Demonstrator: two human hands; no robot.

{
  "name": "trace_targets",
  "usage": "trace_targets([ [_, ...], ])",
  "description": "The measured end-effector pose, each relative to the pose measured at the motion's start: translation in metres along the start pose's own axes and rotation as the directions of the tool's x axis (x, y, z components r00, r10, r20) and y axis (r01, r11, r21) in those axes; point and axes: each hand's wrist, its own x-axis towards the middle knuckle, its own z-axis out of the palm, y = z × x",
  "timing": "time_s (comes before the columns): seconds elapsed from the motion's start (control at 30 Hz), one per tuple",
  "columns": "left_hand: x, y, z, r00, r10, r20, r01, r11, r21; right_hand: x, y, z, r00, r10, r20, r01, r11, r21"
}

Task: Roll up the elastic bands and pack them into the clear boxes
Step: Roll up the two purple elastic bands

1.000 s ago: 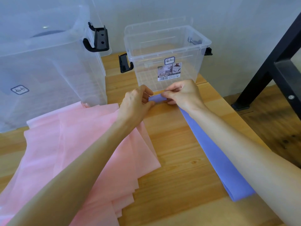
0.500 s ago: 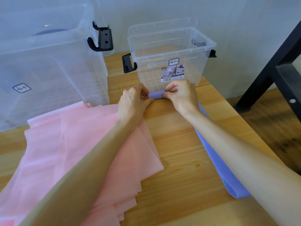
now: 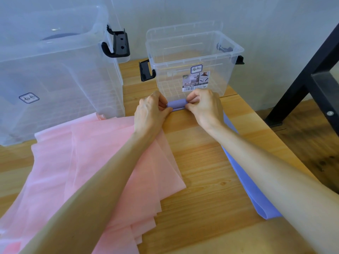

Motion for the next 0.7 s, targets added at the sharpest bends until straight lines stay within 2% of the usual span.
trace_targets([
  [0.53,-0.006,-0.001,-0.009,1.0,-0.007,0.003,0.007,0.999,-0.033,-0.002,-0.005,-0.007,0.999,-0.044,0.02,0.044,0.999,0.002],
  [0.7,-0.014,0.003,-0.023,1.0,0.009,0.007,-0.009,0.999,-0.031,-0.012,-0.005,-0.029,0.999,-0.018,0.041,0.018,1.0,0.009],
])
